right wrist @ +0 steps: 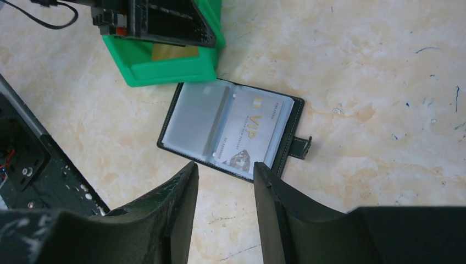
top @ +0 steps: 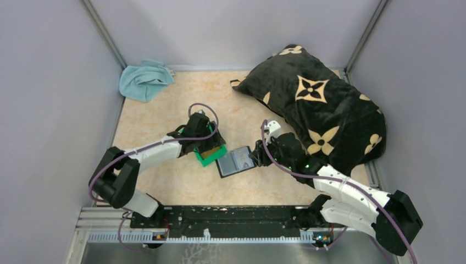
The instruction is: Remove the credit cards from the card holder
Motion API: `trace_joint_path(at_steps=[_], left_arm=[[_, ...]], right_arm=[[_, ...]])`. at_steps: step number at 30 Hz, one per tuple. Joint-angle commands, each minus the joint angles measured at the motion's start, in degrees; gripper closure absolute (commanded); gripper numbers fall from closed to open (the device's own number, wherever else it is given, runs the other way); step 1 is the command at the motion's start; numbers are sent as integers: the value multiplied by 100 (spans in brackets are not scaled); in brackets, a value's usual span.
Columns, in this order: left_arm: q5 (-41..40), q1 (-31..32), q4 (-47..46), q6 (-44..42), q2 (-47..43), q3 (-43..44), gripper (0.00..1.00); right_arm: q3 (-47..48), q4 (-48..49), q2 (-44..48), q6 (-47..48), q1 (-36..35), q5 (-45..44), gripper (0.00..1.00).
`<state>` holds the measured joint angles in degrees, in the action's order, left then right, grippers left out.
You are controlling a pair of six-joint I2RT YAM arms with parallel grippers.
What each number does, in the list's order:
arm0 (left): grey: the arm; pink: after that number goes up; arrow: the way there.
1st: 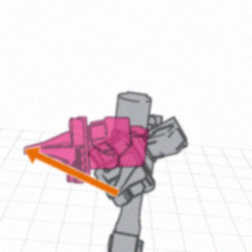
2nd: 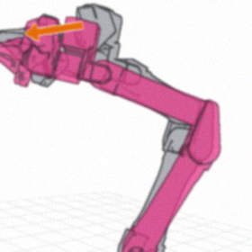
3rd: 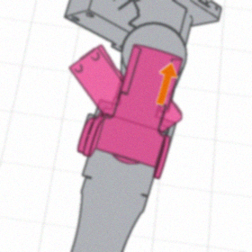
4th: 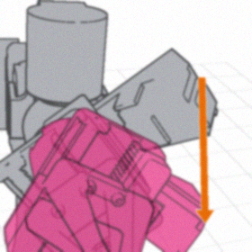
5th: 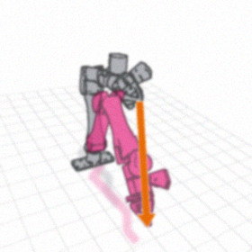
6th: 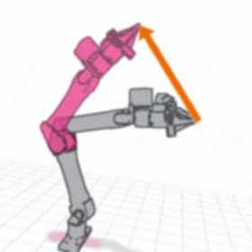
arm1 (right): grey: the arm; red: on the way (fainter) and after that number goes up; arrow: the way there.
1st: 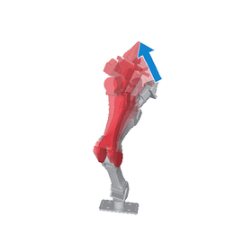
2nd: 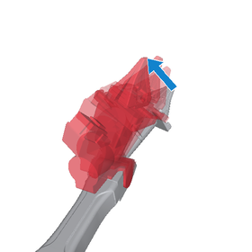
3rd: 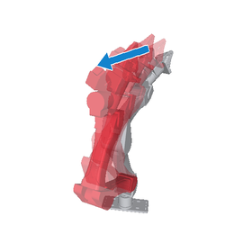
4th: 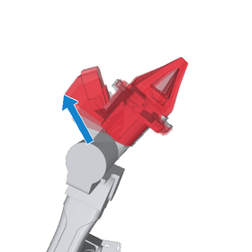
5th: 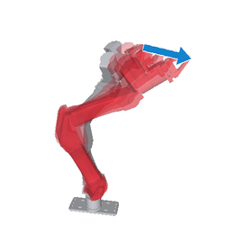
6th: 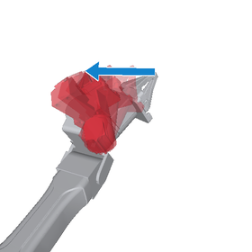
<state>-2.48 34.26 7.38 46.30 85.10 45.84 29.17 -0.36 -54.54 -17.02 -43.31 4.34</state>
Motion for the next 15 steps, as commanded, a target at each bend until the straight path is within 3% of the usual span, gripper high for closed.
trace_joint_path(at_steps=[1,15], left_arm=[[104,-84,132,-187,299,136,24],[-285,-374,355,-424,805,625,24]], right_arm=[[111,335,7,40,56,68,57],[-48,335,96,84,100,30,57]])
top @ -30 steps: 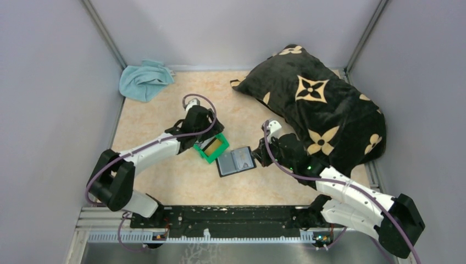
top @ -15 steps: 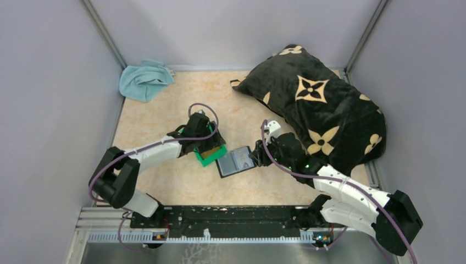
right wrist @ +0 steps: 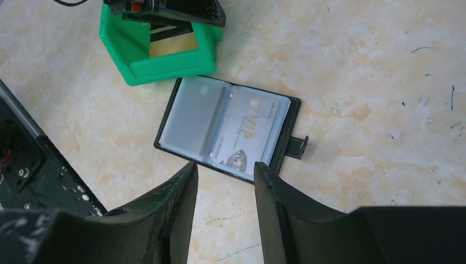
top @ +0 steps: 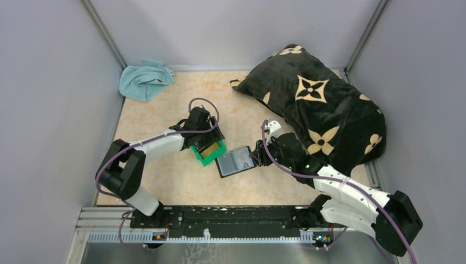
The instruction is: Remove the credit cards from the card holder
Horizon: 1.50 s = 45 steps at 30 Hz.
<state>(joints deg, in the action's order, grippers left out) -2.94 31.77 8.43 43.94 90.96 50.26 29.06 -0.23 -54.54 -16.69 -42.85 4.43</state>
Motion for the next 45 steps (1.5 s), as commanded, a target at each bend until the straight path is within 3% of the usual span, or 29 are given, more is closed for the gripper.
trace_joint_path(at_steps=[1,6,13,17,19,23,28,32,37,45], left_arm=[[-248,-136,262,-200,247,212,24],[-287,-282,262,-234,148,206,25],[-181,-254,-37,-230,-742,-11,25],[-179,-251,335,-169,-1162,122,23],[-151,-256,316,-152,-1489,-15,24],[-109,-11,-579,15,-2287,-976,31],[-341,1077,-1661,-129,-2764,-1808,32],[-515,1634,-1951,-35,-2388,-1885,28],[-226,1641,-2331,442,-1482,-1943,26],[10,1639,-3331,981,-606,-2200,29]], right_arm=[[-47,329,81,47,57,8,57],[-54,314,90,43,58,-94,59],[-69,385,11,43,83,-252,62],[212,245,-273,84,84,-247,64],[275,262,-487,64,92,-369,72],[409,328,-1110,-157,197,-433,100],[646,692,-1812,-378,338,-174,100],[873,912,-2410,-359,390,-109,100],[805,1374,-3020,-593,400,64,100],[285,1738,-3269,-830,427,-214,100]])
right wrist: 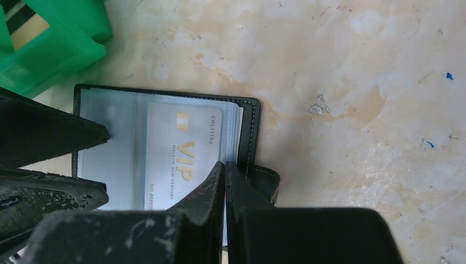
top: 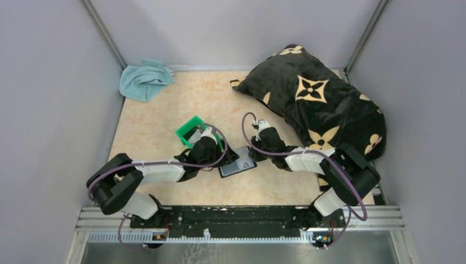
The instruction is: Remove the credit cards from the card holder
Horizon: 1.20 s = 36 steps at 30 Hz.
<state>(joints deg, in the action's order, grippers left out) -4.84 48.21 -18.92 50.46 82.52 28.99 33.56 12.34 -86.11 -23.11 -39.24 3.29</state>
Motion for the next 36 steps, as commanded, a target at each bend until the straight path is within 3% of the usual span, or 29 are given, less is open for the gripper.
trace_joint_path(at_steps=[1,6,13,24,36], left_arm=[[217,-4,-619,343,299,-59,29],[380,-6,-637,442,456,21,29],[566,-7,-872,449,319,-29,29],[1090,-48,-1593,750,817,-204,33],[1419,-428,-1991,1003,237,-592,41]], right_arm=[[-248,579,-143,-269,62,24,100],[-844,1213,-112,-633,12,455,100],[-1126,1229,225,-801,-142,374,100],[-1140,1122,375,-795,-145,273,100],[-1305,1288,199,-887,-145,256,100]])
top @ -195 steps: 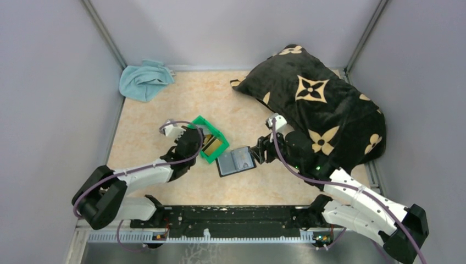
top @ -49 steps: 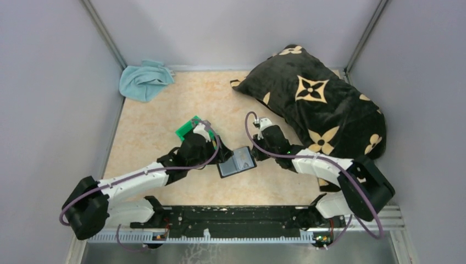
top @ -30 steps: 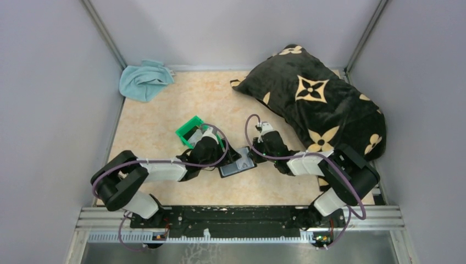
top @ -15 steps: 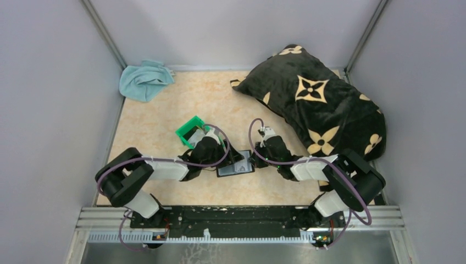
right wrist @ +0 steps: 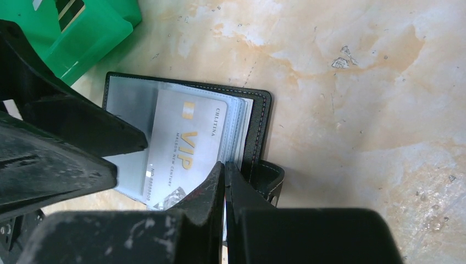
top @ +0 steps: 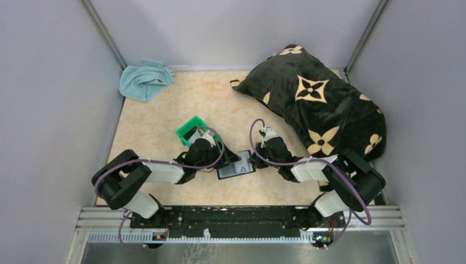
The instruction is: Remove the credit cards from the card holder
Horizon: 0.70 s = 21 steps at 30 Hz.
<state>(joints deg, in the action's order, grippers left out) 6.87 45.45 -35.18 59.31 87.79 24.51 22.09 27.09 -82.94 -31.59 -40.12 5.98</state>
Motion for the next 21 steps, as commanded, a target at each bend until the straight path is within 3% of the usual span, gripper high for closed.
trace_joint_path(at_steps=[1,21], left_arm=[[271,-204,-393,128,-330,-170,41],[699,-301,-872,346,232,-416,43]], right_arm=[[-173,-173,-118,-52,-57,-8,100],[-302,-94,-124,-133,-63,-19,100]])
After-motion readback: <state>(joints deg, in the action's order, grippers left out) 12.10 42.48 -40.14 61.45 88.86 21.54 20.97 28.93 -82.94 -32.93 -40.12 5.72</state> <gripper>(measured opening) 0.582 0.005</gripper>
